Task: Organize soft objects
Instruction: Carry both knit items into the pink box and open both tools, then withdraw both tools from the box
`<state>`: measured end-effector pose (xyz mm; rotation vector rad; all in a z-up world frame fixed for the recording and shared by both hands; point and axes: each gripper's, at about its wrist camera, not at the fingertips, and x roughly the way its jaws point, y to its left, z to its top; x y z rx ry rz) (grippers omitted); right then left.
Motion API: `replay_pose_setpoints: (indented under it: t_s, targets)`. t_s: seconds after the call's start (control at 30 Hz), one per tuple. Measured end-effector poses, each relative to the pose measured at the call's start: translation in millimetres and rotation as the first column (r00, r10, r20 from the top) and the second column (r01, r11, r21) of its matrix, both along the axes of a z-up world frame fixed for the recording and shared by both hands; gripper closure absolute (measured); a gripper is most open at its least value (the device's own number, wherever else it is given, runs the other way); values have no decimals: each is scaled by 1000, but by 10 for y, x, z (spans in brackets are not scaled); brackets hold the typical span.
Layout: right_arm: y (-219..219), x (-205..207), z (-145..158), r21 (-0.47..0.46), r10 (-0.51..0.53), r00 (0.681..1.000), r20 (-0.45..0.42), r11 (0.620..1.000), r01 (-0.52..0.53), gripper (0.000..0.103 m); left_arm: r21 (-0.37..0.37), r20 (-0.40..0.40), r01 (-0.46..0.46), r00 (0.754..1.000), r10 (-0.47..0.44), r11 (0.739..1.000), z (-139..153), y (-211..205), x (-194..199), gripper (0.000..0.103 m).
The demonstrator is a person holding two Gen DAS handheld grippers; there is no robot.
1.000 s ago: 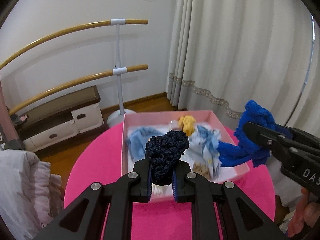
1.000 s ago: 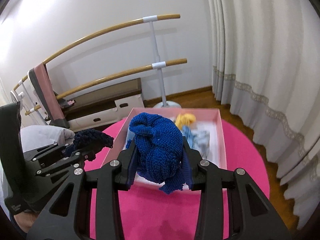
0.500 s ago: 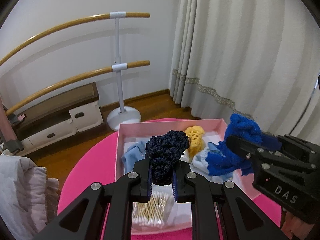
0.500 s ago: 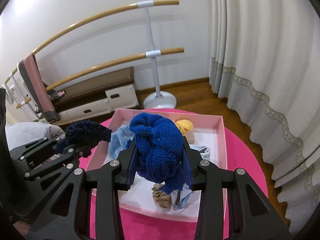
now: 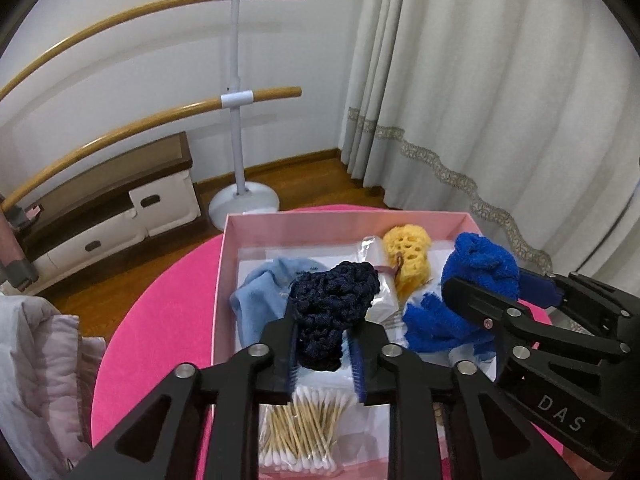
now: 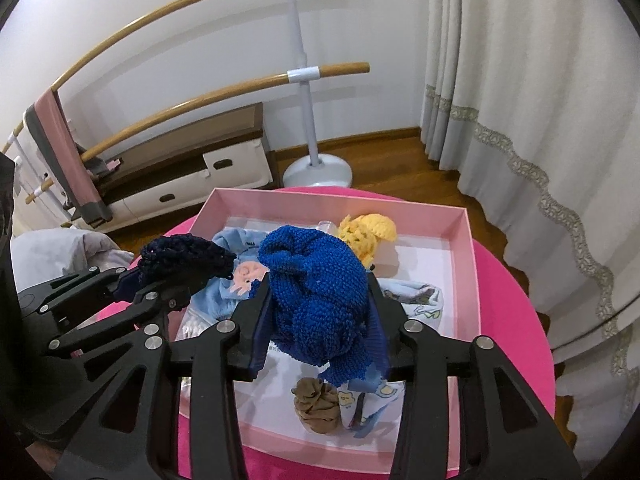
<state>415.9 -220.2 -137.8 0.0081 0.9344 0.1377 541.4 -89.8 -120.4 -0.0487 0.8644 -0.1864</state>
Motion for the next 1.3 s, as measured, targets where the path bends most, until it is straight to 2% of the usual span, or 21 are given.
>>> replay_pose_setpoints:
  t_s: [0.07, 0.2, 0.3, 0.33, 0.37, 0.4, 0.43, 0.47, 0.57, 0.77, 1.1, 1.3]
  targets:
    - [-1, -6, -16, 4, -1, 1000, -2, 1000, 1, 58, 4, 2, -5, 1000, 5, 1000, -16, 0, 24, 72]
    - [-5, -22, -18, -5, -10, 1000, -1, 1000, 10, 47, 6, -2, -19, 1000, 19, 1000, -38, 47, 46, 70]
    - [-51, -58, 3, -10, -34, 999, 12, 999, 34, 31, 12, -2, -46, 999, 46, 999, -27, 82, 3, 56]
    - [-72, -74, 14, -9, -44, 999, 18, 999, 44, 20, 14, 3, -57, 998, 57, 998, -14, 104, -18, 48]
    - [-101, -91, 29, -6, -60, 998, 25, 998, 60, 5, 15, 9, -67, 998, 67, 998, -11, 111, -77, 40]
    - [-130, -111, 40, 3, -66, 997, 31, 998, 66, 0, 12, 19, -79, 997, 79, 997, 7, 133, -125, 34]
    - [-156, -121, 57, 13, -69, 997, 30, 998, 69, 0, 5, 31, -82, 996, 81, 997, 27, 142, -175, 24]
    - [-175, -131, 66, 18, -72, 997, 28, 997, 72, 0, 6, 44, -85, 995, 84, 996, 28, 146, -240, 20]
    - [-175, -196, 108, -2, -87, 995, 42, 996, 87, 0, 41, 78, -104, 992, 100, 994, 53, 113, -396, 14]
    - [-211, -364, 231, 19, -114, 990, 81, 993, 113, 0, 92, 126, -145, 983, 133, 985, 100, 91, -696, 1]
    - [-261, -937, 581, 53, -151, 973, 175, 988, 143, 0, 213, 218, -211, 962, 164, 954, 293, -103, -1362, 0]
    - [-257, -1403, 824, 73, -159, 959, 234, 987, 146, 0, 157, 239, -184, 960, 144, 970, 425, -120, -1832, 0]
